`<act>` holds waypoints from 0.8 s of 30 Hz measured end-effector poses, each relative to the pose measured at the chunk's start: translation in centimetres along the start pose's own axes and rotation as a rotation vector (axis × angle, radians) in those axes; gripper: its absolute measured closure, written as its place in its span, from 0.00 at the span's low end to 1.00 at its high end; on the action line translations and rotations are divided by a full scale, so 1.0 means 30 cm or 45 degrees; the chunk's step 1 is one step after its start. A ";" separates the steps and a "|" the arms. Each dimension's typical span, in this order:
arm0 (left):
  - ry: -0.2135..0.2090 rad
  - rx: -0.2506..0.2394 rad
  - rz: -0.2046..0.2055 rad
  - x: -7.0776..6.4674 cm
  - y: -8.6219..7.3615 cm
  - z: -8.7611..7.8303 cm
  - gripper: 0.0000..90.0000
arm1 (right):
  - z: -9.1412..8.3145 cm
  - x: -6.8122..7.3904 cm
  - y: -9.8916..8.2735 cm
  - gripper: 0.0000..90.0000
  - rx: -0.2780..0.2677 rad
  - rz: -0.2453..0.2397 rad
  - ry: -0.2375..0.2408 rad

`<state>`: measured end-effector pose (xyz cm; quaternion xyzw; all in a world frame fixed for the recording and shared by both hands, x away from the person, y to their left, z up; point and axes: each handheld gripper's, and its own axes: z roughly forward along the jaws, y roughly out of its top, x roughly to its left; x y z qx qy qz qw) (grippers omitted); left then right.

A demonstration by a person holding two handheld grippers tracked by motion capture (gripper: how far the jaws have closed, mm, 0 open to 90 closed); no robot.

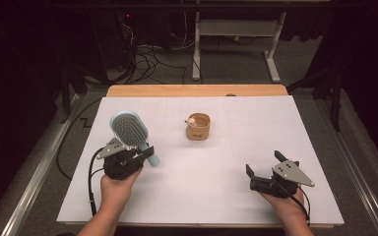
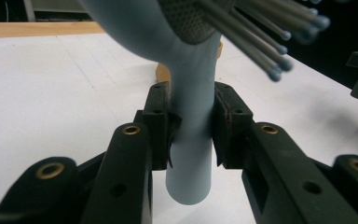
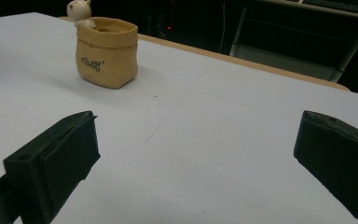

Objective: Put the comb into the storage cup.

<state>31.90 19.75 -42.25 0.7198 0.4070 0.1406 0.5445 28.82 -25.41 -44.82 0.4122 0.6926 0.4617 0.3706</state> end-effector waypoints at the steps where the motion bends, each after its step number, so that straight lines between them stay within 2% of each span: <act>1: -0.001 0.002 0.003 -0.002 0.002 0.004 0.78 | 0.000 -0.002 -0.001 0.01 -0.007 0.011 -0.005; 12: -0.021 0.002 0.029 -0.041 0.056 0.067 0.78 | -0.004 -0.012 -0.005 0.01 -0.024 0.027 -0.010; 24: -0.038 0.001 0.042 -0.058 0.106 0.130 0.78 | -0.006 -0.017 -0.006 0.01 -0.033 0.026 -0.011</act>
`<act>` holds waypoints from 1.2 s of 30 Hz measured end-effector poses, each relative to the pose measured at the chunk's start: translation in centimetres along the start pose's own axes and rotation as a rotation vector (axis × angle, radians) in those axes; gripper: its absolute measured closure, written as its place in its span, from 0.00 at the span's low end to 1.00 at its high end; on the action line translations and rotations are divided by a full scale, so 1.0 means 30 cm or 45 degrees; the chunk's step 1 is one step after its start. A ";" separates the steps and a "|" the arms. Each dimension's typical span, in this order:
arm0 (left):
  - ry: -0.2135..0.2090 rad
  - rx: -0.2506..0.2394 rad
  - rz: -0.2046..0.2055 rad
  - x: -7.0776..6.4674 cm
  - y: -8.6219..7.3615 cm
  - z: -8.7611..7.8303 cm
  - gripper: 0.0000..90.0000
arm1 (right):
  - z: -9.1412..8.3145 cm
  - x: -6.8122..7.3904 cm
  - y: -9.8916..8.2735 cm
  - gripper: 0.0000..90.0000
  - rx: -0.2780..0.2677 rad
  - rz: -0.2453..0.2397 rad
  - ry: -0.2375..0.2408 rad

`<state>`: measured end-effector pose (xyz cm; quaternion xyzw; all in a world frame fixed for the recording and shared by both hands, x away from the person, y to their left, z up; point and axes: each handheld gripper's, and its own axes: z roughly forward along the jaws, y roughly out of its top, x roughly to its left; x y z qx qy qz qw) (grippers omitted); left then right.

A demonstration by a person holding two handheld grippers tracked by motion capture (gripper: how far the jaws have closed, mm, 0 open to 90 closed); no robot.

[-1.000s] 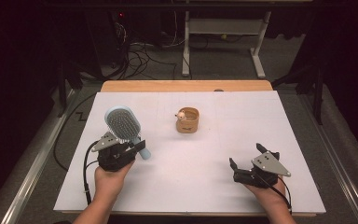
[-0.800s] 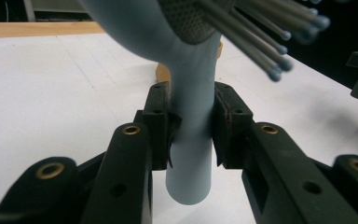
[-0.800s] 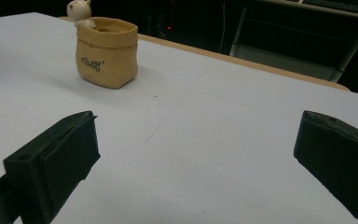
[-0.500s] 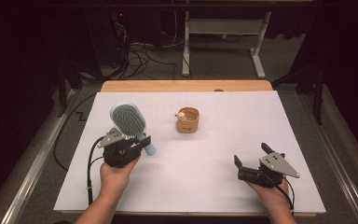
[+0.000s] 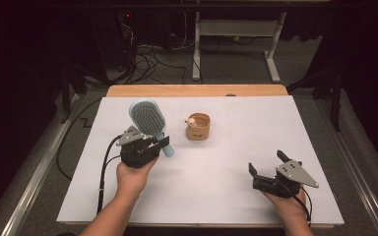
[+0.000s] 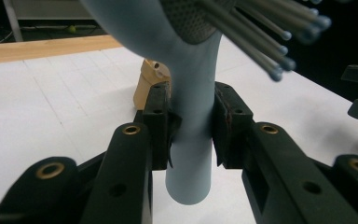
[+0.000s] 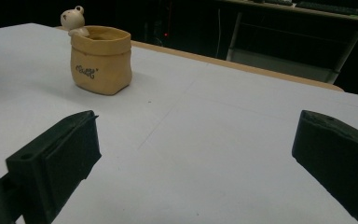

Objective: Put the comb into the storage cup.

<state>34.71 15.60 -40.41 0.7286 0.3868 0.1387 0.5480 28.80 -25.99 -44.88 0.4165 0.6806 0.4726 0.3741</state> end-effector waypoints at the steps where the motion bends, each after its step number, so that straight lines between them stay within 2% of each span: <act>1: 0.000 -0.001 0.002 -0.002 0.005 0.004 0.78 | 0.000 0.000 0.000 0.01 -0.001 0.004 0.002; 21: -0.028 -0.012 0.035 -0.025 0.091 0.129 0.78 | -0.003 0.001 0.003 0.02 -0.025 0.001 -0.008; 29: -0.042 -0.028 0.026 -0.025 0.135 0.172 0.78 | -0.006 -0.004 0.003 0.01 -0.033 0.010 -0.009; 32: -0.056 -0.048 -0.001 -0.020 0.147 0.188 0.78 | -0.007 -0.004 0.004 0.01 -0.033 0.007 -0.009; 36: -0.057 -0.042 -0.031 -0.004 0.147 0.210 0.78 | -0.006 -0.006 0.004 0.01 -0.028 0.010 -0.012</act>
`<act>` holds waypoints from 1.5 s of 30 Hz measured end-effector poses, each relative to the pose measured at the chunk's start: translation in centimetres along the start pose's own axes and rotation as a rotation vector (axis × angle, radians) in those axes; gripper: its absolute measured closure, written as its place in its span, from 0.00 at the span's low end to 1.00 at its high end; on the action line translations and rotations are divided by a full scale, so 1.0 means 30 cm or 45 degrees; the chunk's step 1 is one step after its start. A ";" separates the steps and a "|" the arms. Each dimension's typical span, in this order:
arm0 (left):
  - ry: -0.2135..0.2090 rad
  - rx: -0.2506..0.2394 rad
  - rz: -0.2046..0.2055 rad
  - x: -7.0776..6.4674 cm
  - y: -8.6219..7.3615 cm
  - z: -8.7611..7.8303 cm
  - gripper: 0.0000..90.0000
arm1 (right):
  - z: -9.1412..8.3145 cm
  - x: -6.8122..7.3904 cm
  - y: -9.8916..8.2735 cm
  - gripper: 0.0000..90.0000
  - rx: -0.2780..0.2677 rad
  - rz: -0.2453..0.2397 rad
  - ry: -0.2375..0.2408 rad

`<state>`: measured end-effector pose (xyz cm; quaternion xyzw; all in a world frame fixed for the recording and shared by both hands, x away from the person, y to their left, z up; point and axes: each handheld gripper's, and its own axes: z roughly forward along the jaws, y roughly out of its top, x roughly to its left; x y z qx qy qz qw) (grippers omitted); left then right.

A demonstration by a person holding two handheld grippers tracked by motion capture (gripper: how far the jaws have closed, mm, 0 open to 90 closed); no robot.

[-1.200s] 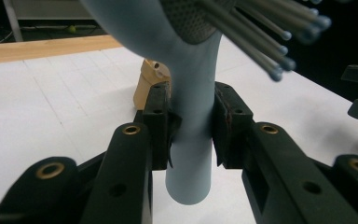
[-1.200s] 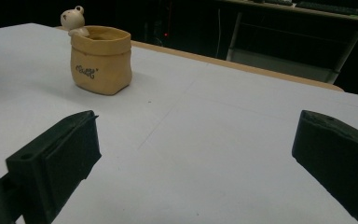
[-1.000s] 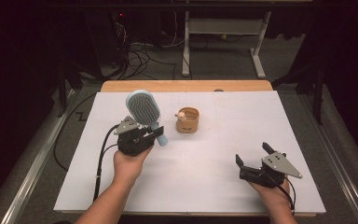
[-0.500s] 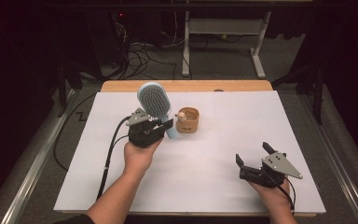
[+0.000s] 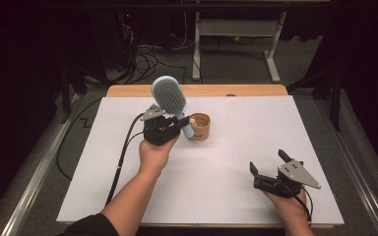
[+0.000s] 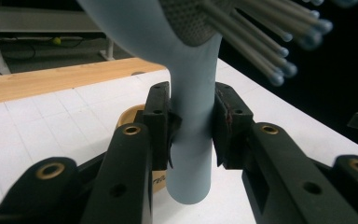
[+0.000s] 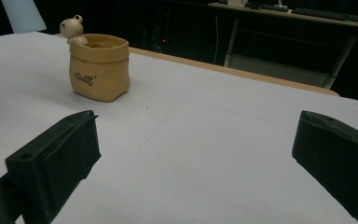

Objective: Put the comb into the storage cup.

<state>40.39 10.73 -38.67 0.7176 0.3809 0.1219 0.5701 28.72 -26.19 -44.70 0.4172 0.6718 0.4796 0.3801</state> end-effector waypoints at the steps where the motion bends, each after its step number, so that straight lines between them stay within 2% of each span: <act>1: 0.002 0.002 -0.006 0.005 -0.001 0.004 0.78 | 0.000 0.000 0.000 0.01 -0.002 0.002 0.003; 6: 0.012 0.017 -0.008 0.015 0.000 0.013 0.78 | 0.000 -0.002 0.000 0.01 -0.005 0.008 -0.003; 7: 0.020 0.033 0.008 0.013 0.006 0.014 0.78 | 0.000 -0.003 0.000 0.01 -0.006 0.008 -0.003; 8: 0.029 0.030 0.027 0.007 0.013 0.015 0.78 | 0.001 -0.003 0.001 0.01 -0.007 0.008 -0.003; 11: 0.012 0.001 0.013 -0.002 0.030 0.014 0.78 | 0.000 -0.003 0.001 0.01 -0.009 0.009 -0.005; 15: 0.026 0.020 0.056 -0.015 0.052 0.023 0.78 | -0.001 -0.005 0.002 0.01 -0.012 0.008 -0.008; 29: 0.015 0.006 0.080 -0.043 0.116 0.081 0.78 | -0.007 -0.008 0.005 0.01 -0.024 0.009 -0.012; 45: 0.031 -0.041 0.096 -0.025 0.138 0.147 0.78 | -0.009 -0.009 0.007 0.01 -0.034 0.015 -0.017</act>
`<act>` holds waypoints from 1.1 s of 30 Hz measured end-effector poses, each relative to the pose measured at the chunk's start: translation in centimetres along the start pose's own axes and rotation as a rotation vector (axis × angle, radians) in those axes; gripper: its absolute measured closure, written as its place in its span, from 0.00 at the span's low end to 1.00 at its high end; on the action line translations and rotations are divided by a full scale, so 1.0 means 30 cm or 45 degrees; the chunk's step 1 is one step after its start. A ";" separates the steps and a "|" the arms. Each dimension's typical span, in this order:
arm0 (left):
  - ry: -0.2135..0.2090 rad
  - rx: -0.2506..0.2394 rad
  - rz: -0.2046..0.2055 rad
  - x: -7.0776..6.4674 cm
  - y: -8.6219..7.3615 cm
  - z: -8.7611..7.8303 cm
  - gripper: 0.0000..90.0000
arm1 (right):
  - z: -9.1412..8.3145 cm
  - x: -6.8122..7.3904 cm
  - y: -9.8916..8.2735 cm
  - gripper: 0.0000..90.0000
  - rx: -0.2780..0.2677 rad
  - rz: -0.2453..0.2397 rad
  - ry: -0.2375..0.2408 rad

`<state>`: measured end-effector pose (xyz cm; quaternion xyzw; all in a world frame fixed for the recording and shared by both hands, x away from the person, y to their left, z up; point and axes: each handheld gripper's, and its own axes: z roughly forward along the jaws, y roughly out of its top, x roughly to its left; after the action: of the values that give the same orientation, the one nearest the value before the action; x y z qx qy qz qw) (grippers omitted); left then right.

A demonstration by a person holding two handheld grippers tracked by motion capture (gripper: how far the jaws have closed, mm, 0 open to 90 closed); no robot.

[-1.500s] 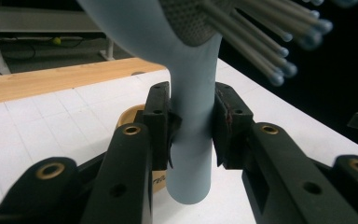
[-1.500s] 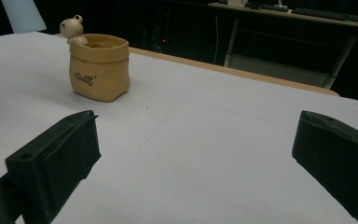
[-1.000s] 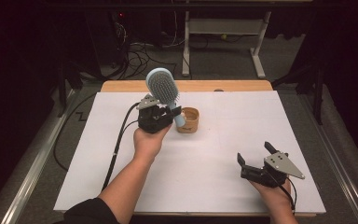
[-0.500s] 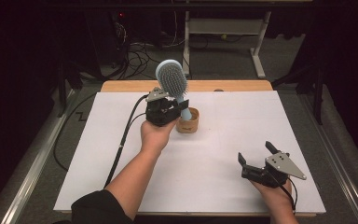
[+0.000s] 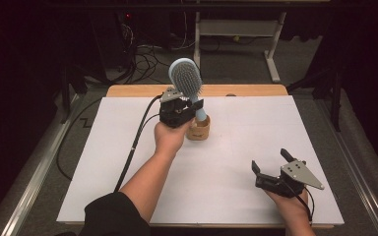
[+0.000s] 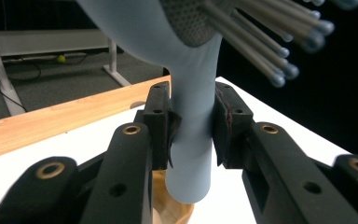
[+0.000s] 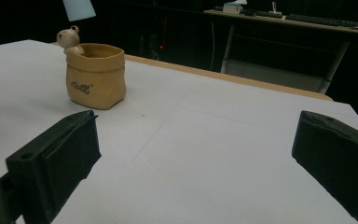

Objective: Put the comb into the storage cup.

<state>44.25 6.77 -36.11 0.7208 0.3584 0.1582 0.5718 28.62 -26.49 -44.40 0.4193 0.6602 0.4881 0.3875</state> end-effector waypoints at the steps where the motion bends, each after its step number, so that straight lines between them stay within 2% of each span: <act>1: -0.001 -0.007 -0.006 0.002 -0.001 0.004 0.78 | 0.000 0.000 0.000 0.01 0.000 0.001 0.001; 6: 0.018 -0.011 -0.029 0.022 -0.008 0.018 0.78 | -0.001 0.000 0.000 0.01 -0.004 0.004 0.001; 15: 0.042 0.000 -0.032 0.038 -0.022 0.042 0.78 | -0.001 -0.002 -0.001 0.01 -0.002 0.007 0.002; 27: 0.059 0.064 -0.020 0.033 -0.050 0.076 0.78 | -0.004 -0.002 0.001 0.01 -0.004 -0.001 -0.005; 33: 0.074 0.116 -0.002 0.024 -0.067 0.093 0.78 | -0.005 0.000 0.001 0.02 -0.010 0.001 0.002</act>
<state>45.86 5.46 -38.94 0.7409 0.3822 0.1620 0.5280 28.48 -26.52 -44.33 0.4177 0.6585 0.4910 0.3884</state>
